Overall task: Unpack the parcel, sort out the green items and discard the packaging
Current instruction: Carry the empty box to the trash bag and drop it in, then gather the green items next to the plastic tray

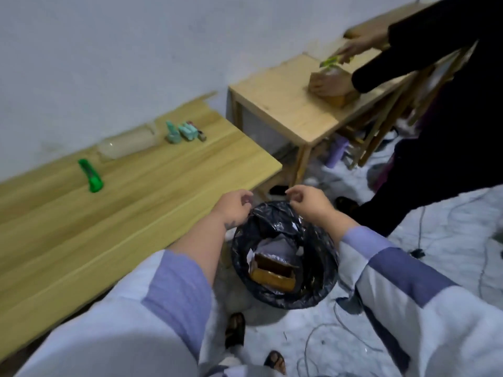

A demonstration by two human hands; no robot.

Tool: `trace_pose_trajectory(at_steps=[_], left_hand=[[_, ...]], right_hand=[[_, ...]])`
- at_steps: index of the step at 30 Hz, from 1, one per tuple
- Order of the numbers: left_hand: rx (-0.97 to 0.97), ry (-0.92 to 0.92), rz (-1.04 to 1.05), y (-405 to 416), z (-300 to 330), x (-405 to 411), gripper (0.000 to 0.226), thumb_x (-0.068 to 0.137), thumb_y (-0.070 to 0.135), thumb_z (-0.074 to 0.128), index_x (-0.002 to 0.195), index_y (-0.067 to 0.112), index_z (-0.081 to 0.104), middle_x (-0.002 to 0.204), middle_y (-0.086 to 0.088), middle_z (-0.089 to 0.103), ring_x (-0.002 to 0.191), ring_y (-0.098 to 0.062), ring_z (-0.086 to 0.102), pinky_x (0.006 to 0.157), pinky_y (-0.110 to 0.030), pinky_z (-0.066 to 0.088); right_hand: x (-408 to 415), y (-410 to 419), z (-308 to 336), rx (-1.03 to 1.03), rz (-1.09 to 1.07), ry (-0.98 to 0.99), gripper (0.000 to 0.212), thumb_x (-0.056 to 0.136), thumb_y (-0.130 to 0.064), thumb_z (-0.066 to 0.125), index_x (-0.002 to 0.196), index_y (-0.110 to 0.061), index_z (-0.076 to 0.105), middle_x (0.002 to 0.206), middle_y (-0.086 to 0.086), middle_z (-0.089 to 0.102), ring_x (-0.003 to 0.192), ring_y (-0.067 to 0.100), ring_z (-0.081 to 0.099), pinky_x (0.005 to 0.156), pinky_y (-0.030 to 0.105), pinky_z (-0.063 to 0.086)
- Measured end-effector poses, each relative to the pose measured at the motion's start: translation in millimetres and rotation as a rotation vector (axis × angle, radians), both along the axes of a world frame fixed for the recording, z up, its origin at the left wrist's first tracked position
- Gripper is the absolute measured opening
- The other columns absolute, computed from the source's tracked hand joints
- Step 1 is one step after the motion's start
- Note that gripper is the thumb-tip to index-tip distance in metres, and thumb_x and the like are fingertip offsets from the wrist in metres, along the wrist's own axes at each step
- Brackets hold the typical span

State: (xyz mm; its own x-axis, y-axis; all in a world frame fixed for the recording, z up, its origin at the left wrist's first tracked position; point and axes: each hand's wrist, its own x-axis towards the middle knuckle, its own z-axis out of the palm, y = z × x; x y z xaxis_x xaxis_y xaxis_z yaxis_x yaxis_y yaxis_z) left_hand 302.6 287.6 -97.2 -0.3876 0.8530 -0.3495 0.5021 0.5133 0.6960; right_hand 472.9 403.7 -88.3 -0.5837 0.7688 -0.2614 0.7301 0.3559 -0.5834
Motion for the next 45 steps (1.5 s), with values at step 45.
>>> trace_pose_trajectory(at_steps=[45], left_hand=[[0.022,0.261,0.864,-17.8,-37.2,-351.1,0.088,0.088,0.049,0.058,0.153,0.012,0.01,0.159,-0.005,0.016,0.144,-0.024,0.02,0.114,-0.034,0.025]], right_hand=[[-401.7,95.1,-35.0,0.077,0.353,-0.079,0.045,0.089,-0.006,0.048,0.121,-0.035,0.059,0.142,0.014,0.029,0.128,0.038,0.032,0.111,0.039,0.027]])
